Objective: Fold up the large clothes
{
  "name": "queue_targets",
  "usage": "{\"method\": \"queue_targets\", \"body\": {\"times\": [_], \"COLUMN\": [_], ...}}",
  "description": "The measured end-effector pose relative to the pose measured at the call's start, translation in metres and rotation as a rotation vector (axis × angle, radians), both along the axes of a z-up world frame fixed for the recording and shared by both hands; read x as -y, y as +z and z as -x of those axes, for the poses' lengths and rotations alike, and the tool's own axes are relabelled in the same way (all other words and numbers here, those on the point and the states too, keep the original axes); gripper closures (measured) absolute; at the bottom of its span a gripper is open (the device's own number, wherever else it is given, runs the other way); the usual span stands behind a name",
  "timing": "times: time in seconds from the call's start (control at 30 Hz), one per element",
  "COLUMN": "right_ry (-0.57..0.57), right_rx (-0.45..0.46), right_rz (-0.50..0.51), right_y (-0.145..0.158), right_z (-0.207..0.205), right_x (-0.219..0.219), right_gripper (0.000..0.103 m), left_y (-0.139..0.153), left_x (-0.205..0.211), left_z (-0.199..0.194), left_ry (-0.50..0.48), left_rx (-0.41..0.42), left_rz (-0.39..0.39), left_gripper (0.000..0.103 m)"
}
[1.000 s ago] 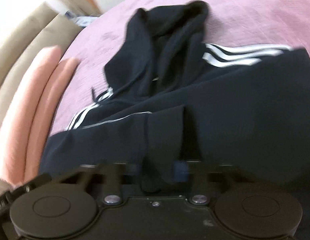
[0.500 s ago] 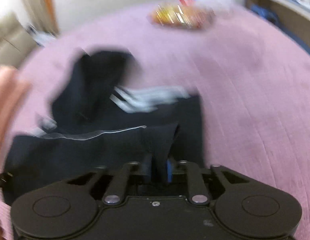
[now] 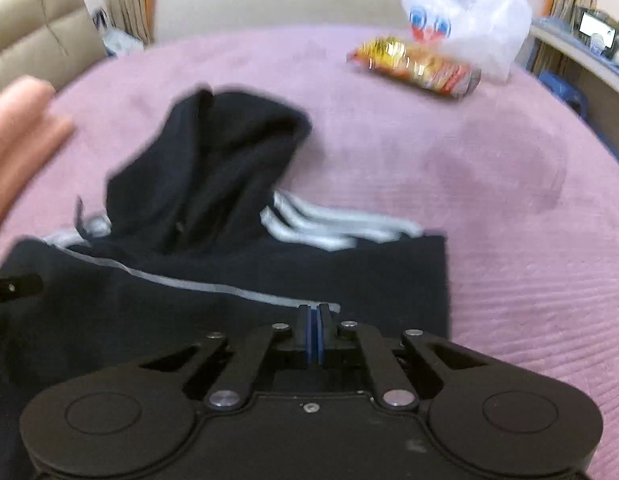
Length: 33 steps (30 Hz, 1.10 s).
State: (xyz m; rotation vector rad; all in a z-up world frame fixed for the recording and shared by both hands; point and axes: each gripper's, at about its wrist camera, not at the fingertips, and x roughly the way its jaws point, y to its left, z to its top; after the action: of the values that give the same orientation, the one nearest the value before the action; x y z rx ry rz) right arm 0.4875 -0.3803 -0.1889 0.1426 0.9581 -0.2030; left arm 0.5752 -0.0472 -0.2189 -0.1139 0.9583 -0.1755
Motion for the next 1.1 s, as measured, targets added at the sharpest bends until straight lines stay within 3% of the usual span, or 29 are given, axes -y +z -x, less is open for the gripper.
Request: {"method": "queue_targets", "body": {"times": [0.07,0.17,0.23,0.27,0.33,0.4,0.5,0.7,0.77,0.8,0.83,0.93,1.0,1.03,1.1], "right_ry": [-0.038,-0.038,-0.037,-0.032,-0.035,-0.050,-0.043,-0.040,-0.055,-0.052,-0.045,-0.019,-0.071,-0.094,-0.093], "right_rx": [-0.050,-0.029,-0.028,-0.023,0.010,0.060,0.046,-0.013,-0.046,-0.029,-0.006,0.049,0.083,0.087,0.038], "right_rz": [-0.003,0.005,-0.013,-0.041,-0.078,-0.061,-0.071,-0.135,-0.134,-0.149,-0.136,0.006,0.089,0.113,0.062], "right_y": [-0.018,-0.022,-0.015,-0.010,0.000,0.011,0.012,-0.004,-0.013,-0.011,-0.005,0.027,0.048,0.051,0.042], "right_z": [0.001,0.003,0.004,0.007,0.020,0.035,0.044,0.036,0.032,0.034,0.037,0.048,0.059,0.062,0.059], "right_x": [0.006,0.006,0.008,0.012,0.018,0.027,0.038,0.040,0.037,0.036,0.032,0.019,0.022,0.027,0.041], "right_gripper": [0.102,0.102,0.100,0.094,0.052,0.033,0.033,0.034,0.060,0.088,0.097,0.098,0.098,0.098,0.094], "left_y": [-0.014,-0.007,0.002,0.007,0.013,0.013,0.010,0.012,0.013,0.015,0.017,0.024,0.025,0.023,0.014], "left_x": [-0.005,0.006,0.010,0.011,0.007,-0.003,-0.018,-0.021,-0.021,-0.021,-0.019,-0.015,-0.011,-0.010,-0.005], "left_z": [0.000,0.014,0.031,0.040,0.055,0.061,0.062,0.060,0.060,0.060,0.060,0.059,0.054,0.051,0.043], "left_ry": [-0.011,-0.045,-0.083,-0.097,-0.078,-0.051,-0.028,0.004,0.016,0.016,0.010,-0.003,-0.012,-0.011,-0.018], "left_rx": [0.001,0.040,0.066,0.078,0.080,0.059,0.026,0.027,0.030,0.035,0.044,0.076,0.089,0.088,0.074], "left_rz": [-0.012,-0.071,-0.035,-0.012,-0.005,0.024,0.070,0.042,0.058,0.060,0.060,0.046,0.040,0.035,0.020], "left_gripper": [0.056,0.054,0.051,0.051,0.050,0.049,0.049,0.046,0.046,0.046,0.046,0.046,0.044,0.043,0.041]}}
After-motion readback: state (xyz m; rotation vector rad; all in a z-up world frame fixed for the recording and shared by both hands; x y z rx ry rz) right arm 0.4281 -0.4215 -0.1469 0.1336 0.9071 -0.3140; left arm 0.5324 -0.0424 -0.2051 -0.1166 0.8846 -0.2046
